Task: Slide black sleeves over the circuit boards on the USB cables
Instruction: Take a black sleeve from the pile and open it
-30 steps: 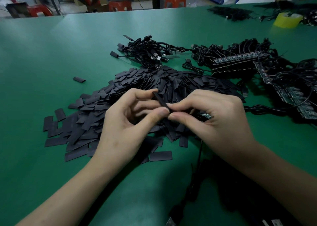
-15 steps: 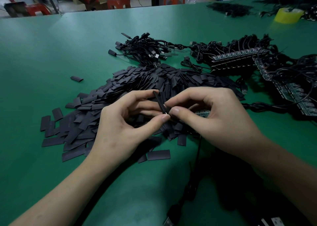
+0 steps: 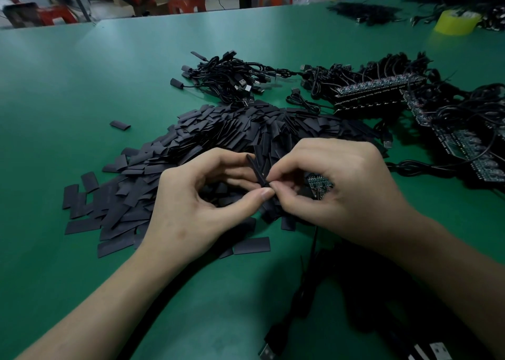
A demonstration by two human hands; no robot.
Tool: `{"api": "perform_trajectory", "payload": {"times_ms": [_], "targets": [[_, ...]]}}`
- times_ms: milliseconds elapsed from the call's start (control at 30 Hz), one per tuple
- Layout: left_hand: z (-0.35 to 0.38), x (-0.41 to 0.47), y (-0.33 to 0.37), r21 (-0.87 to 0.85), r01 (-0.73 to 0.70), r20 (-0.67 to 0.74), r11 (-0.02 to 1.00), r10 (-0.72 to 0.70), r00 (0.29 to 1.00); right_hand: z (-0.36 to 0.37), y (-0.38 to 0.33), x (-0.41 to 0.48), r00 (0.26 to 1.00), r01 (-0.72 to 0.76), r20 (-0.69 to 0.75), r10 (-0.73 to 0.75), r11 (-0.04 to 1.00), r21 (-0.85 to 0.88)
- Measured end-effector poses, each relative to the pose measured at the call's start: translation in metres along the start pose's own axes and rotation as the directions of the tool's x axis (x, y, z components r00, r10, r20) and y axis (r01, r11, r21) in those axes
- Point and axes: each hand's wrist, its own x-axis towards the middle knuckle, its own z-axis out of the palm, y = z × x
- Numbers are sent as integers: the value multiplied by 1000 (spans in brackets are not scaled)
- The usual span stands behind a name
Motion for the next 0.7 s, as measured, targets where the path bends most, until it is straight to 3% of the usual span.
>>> {"api": "perform_trajectory", "payload": {"times_ms": [200, 333, 500, 700], "targets": [[-1, 0, 3, 34, -8, -4, 999, 8, 1000, 2, -1, 0, 1000, 2, -7, -2, 1000, 12], [-1, 0, 4, 80, -27, -27, 996, 30, 999, 1, -1, 1, 998, -59, 23, 57, 992, 115], [-2, 0, 3, 109, -47, -66, 993, 55, 996, 1, -4, 1, 970, -216, 159, 184, 954, 209], [-5, 2, -1, 98, -59, -110, 993, 69, 992, 3, -6, 0, 935, -259, 281, 217, 958, 121]]}}
